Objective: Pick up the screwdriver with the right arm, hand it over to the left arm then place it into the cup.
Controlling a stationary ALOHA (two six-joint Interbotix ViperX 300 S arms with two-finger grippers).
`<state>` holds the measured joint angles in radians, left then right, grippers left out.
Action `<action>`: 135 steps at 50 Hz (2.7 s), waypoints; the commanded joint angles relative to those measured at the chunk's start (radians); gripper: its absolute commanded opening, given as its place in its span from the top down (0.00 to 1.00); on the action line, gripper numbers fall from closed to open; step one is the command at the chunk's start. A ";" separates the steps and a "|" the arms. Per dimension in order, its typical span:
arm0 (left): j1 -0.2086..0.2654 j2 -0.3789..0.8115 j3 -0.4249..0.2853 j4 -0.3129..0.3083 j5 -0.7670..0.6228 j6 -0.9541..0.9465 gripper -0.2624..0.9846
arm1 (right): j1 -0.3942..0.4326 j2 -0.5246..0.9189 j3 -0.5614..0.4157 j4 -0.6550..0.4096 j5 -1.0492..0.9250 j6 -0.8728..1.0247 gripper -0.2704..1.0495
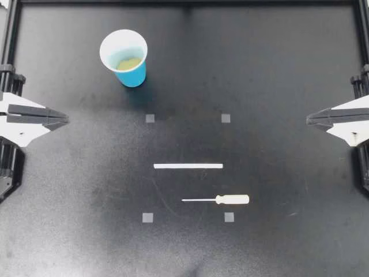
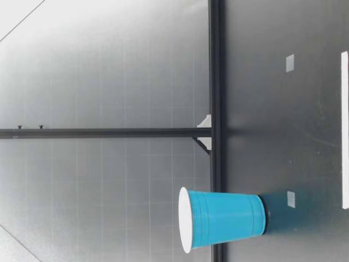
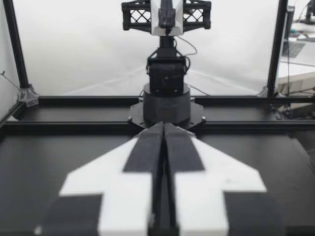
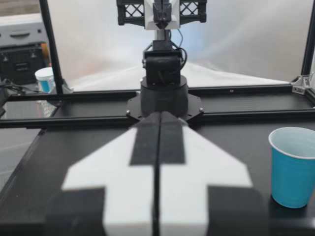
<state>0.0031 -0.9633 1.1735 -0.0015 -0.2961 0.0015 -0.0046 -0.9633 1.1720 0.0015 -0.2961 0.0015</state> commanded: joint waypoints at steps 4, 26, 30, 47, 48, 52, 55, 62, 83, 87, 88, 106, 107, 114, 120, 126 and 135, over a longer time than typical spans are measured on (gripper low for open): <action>0.025 -0.011 0.000 -0.003 -0.041 0.000 0.65 | -0.006 0.011 -0.009 0.000 -0.017 0.003 0.72; 0.023 -0.011 0.052 -0.002 -0.161 0.003 0.68 | 0.037 0.379 -0.132 0.000 0.097 0.118 0.78; 0.025 -0.003 0.052 -0.002 -0.163 0.003 0.68 | 0.066 0.486 -0.186 0.000 0.186 0.129 0.77; 0.025 0.002 0.052 -0.002 -0.160 0.003 0.68 | 0.106 0.805 -0.434 0.005 0.614 0.132 0.39; 0.025 0.003 0.052 -0.002 -0.160 0.003 0.68 | 0.106 0.818 -0.442 0.005 0.621 0.133 0.37; 0.025 0.002 0.052 -0.002 -0.160 0.003 0.68 | 0.107 0.867 -0.474 0.008 0.650 0.133 0.29; 0.025 0.002 0.052 -0.002 -0.158 0.005 0.68 | 0.114 0.900 -0.495 0.014 0.670 0.132 0.28; 0.025 0.002 0.052 -0.003 -0.158 0.005 0.68 | 0.132 0.982 -0.549 0.018 0.726 0.132 0.29; 0.025 0.002 0.055 -0.002 -0.156 0.003 0.68 | 0.153 1.132 -0.609 0.018 0.764 0.132 0.32; 0.025 0.002 0.057 -0.003 -0.156 0.003 0.68 | 0.153 1.138 -0.609 0.017 0.752 0.132 0.35; 0.025 0.002 0.057 -0.002 -0.156 0.003 0.68 | 0.153 1.140 -0.609 0.017 0.750 0.132 0.36; 0.025 -0.005 0.057 -0.002 -0.156 0.006 0.68 | 0.172 1.170 -0.612 0.017 0.729 0.133 0.40; 0.025 -0.006 0.057 -0.002 -0.156 0.006 0.68 | 0.172 1.172 -0.611 0.018 0.730 0.133 0.40; 0.025 -0.006 0.052 -0.002 -0.156 0.006 0.68 | 0.179 1.175 -0.611 0.017 0.735 0.132 0.43; 0.025 -0.008 0.052 -0.002 -0.156 0.006 0.68 | 0.178 1.172 -0.612 0.015 0.741 0.133 0.50; 0.025 -0.008 0.051 -0.002 -0.156 0.006 0.68 | 0.178 1.170 -0.611 0.014 0.759 0.133 0.58; 0.025 -0.002 0.060 -0.002 -0.155 0.006 0.68 | 0.179 1.144 -0.611 0.012 0.764 0.133 0.62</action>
<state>0.0276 -0.9741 1.2425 -0.0031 -0.4479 0.0061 0.1641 0.2194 0.5737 0.0123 0.4648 0.1335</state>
